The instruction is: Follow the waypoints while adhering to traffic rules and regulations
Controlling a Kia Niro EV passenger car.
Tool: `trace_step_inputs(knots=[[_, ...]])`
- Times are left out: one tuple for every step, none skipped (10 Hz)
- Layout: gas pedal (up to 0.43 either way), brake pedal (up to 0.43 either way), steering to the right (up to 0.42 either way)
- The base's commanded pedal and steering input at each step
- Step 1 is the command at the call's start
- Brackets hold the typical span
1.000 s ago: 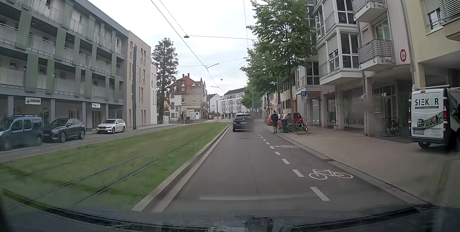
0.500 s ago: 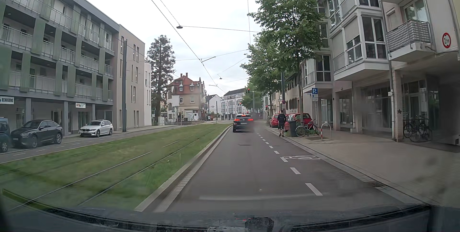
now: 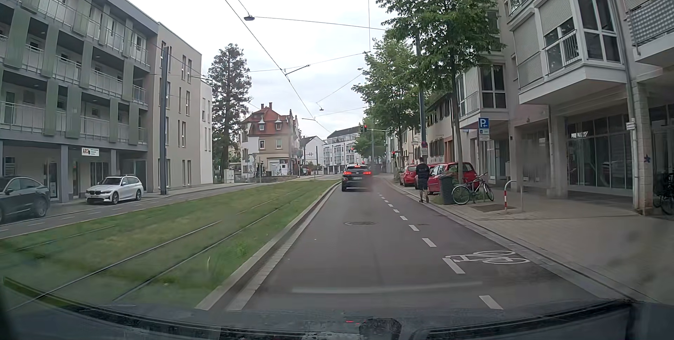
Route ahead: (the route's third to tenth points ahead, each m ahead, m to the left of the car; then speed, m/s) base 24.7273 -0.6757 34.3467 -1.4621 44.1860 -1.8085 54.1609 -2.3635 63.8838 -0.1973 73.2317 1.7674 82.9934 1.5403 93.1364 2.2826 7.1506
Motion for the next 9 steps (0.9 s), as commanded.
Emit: trace_step_inputs(knots=[[0.087,0.000,-0.002],[0.087,0.000,-0.002],[0.087,0.000,-0.002],[0.079,0.000,0.000],[0.079,0.000,0.001],[0.079,0.000,0.001],[0.079,0.000,0.001],[0.079,0.000,0.002],[0.079,0.000,0.002]])
